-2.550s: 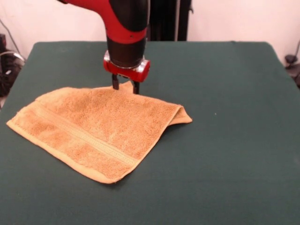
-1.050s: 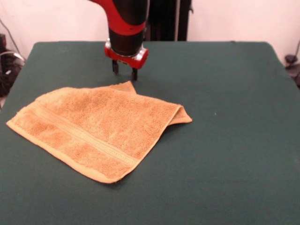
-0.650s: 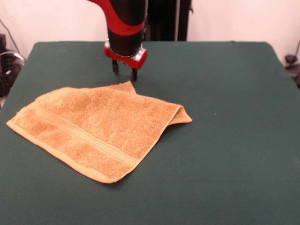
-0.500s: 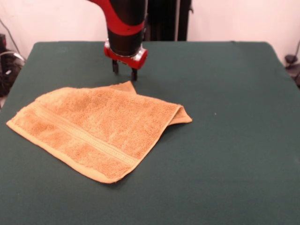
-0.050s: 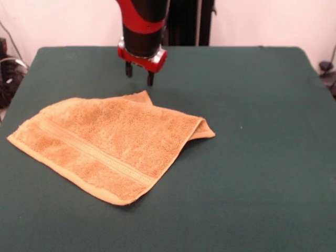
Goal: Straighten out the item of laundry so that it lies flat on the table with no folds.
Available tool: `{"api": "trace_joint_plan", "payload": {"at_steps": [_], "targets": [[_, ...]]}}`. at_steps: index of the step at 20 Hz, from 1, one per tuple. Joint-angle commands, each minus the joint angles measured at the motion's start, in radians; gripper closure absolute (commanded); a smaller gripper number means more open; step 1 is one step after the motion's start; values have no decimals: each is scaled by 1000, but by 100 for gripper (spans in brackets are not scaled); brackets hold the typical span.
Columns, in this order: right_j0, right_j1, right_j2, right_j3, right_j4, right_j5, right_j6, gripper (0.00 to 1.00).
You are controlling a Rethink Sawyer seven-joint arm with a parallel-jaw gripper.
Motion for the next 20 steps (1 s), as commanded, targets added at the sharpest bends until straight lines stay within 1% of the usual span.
{"api": "trace_joint_plan", "payload": {"at_steps": [1, 5, 14, 20], "targets": [[63, -73, 2, -19, 61, 169, 238, 0], [45, -51, 29, 7, 79, 100, 248, 0], [14, -29, 46, -7, 78, 64, 216, 0], [-11, -11, 51, -42, 67, 75, 186, 0]]}}
